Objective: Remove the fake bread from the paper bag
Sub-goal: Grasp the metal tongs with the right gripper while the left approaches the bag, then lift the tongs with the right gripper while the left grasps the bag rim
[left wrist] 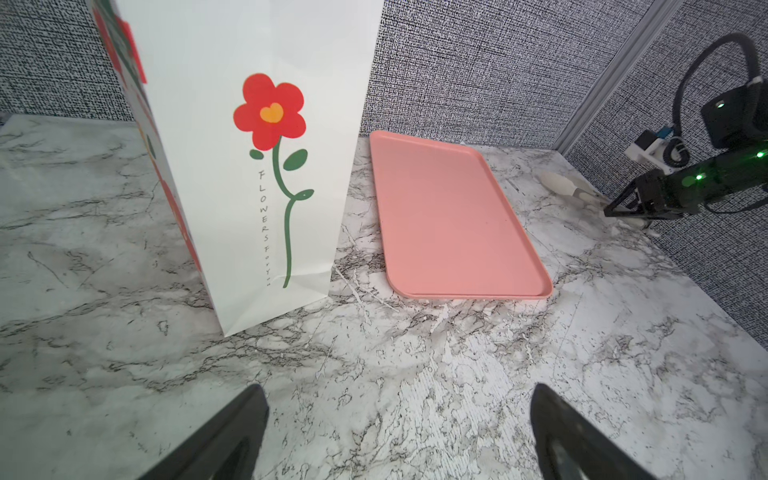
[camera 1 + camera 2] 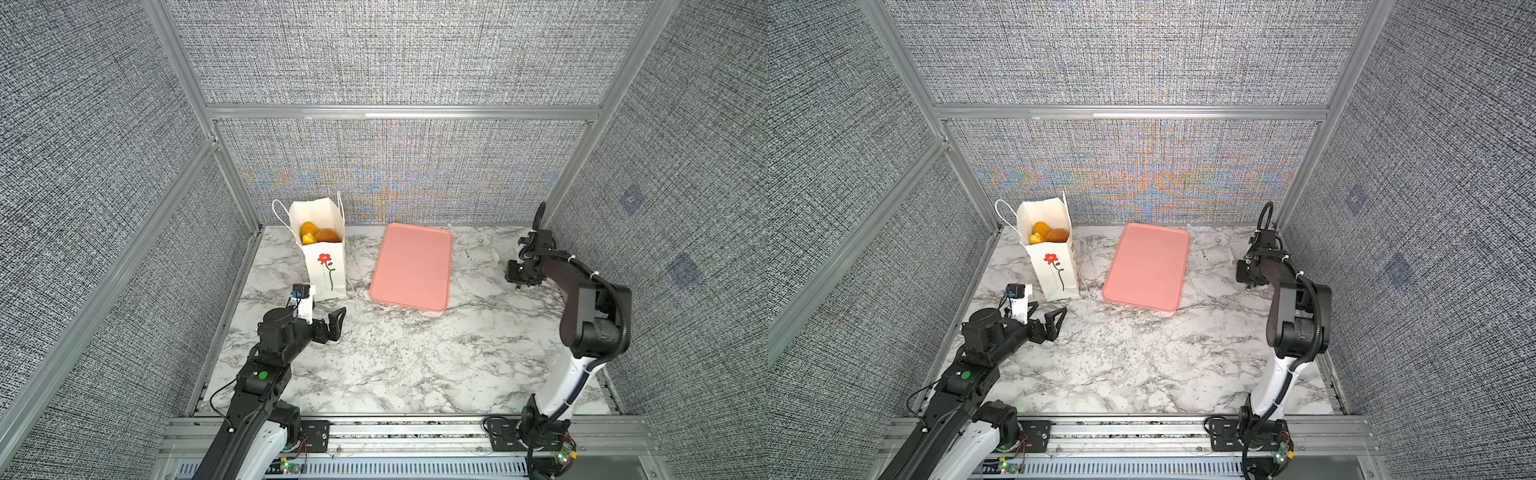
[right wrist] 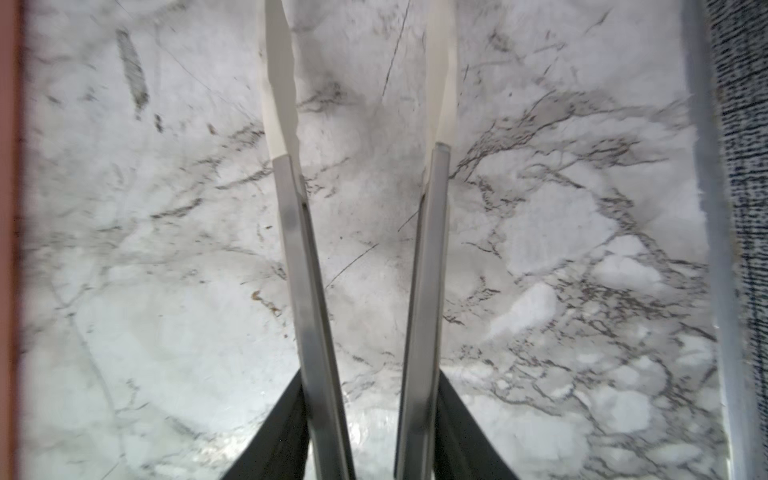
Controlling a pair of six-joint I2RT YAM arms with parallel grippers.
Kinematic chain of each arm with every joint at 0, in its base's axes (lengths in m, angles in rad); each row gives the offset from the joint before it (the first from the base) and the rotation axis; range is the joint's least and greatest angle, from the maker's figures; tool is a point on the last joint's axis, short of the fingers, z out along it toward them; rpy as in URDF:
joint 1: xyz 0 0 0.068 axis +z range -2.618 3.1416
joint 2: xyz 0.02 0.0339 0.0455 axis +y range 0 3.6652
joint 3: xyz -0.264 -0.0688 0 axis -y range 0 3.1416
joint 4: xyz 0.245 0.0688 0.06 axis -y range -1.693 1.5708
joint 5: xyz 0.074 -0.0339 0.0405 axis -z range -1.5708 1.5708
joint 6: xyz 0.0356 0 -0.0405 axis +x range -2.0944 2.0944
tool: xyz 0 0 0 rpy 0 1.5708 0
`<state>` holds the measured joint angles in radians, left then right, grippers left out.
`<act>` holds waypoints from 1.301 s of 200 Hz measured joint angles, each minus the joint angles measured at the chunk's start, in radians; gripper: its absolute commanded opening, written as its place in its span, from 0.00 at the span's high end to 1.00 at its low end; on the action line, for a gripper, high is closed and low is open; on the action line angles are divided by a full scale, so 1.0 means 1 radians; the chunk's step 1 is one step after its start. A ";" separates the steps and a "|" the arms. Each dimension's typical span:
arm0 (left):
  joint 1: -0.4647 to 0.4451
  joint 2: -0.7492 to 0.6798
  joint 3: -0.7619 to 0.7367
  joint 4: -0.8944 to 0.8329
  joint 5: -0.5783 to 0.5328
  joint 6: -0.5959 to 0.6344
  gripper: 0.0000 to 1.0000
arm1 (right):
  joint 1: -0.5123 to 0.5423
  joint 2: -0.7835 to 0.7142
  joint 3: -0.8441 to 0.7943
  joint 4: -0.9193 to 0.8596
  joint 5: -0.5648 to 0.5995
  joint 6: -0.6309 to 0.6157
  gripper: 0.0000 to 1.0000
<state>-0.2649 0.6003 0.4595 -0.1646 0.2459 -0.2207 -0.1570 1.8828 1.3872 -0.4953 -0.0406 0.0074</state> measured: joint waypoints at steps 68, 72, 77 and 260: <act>-0.001 0.004 0.000 0.000 0.008 0.000 0.01 | 0.011 -0.158 0.000 -0.093 -0.071 0.072 0.56; -0.001 0.004 0.000 0.000 0.008 0.000 0.01 | 0.013 -0.165 0.000 -0.098 -0.072 0.074 0.56; -0.001 0.003 0.000 0.000 0.008 0.000 0.01 | 0.014 -0.174 0.000 -0.104 -0.074 0.077 0.56; 0.000 0.556 0.987 -0.519 -0.584 -0.068 0.01 | 0.108 -0.731 -0.298 -0.213 -0.328 0.125 0.60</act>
<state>-0.2649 1.1564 1.4464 -0.6834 -0.3382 -0.2882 -0.0490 1.1515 1.0897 -0.7086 -0.3691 0.1322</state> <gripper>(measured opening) 0.993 0.406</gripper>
